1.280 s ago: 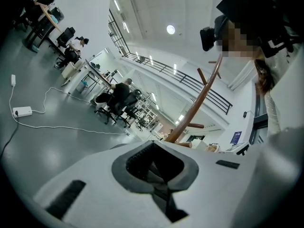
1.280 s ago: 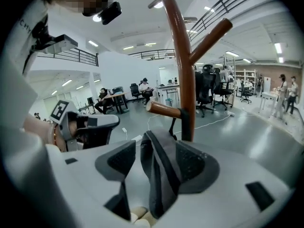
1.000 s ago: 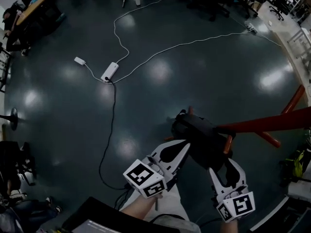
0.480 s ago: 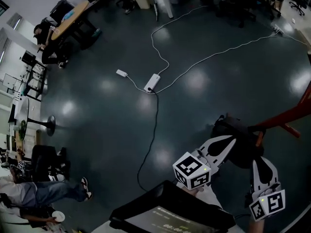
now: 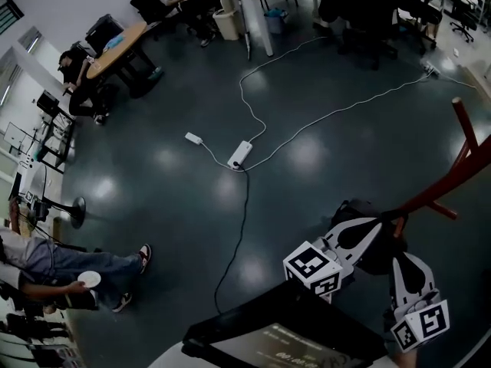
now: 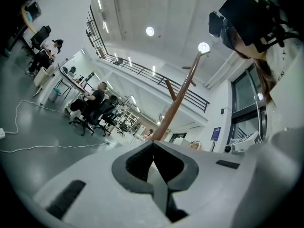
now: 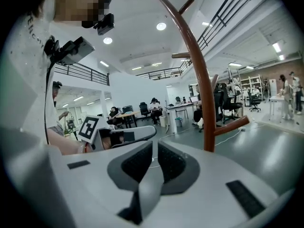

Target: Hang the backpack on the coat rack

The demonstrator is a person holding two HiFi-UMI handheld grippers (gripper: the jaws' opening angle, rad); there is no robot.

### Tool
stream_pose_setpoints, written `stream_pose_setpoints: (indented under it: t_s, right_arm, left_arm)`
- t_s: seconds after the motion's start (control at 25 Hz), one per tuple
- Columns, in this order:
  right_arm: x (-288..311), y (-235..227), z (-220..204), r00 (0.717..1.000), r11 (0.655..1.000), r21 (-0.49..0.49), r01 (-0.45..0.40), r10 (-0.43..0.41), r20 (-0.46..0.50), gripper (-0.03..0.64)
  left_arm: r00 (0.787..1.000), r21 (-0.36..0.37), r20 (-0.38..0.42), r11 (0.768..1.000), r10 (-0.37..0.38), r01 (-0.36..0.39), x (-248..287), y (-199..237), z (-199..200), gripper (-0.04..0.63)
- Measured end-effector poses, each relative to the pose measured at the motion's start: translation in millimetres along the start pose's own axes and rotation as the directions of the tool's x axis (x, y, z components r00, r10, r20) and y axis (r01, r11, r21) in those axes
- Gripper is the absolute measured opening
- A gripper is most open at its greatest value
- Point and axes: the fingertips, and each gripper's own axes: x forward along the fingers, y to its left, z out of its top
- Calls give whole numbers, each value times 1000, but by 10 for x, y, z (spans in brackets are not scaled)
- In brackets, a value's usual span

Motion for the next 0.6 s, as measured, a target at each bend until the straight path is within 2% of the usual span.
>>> stream_pose_setpoints:
  t_s: [0.28,0.6]
  right_arm:
    - [-58,83,28,999,1000,-10,14,-14,30,41]
    - [-62,114,66,1000,1000,16,15,-16,22,40]
  left_arm:
    - [1000,16,7,1000,-18,18,-93,-9,25,9]
    - [1000,1,-5,1000,11,-11,-151,67,80,9]
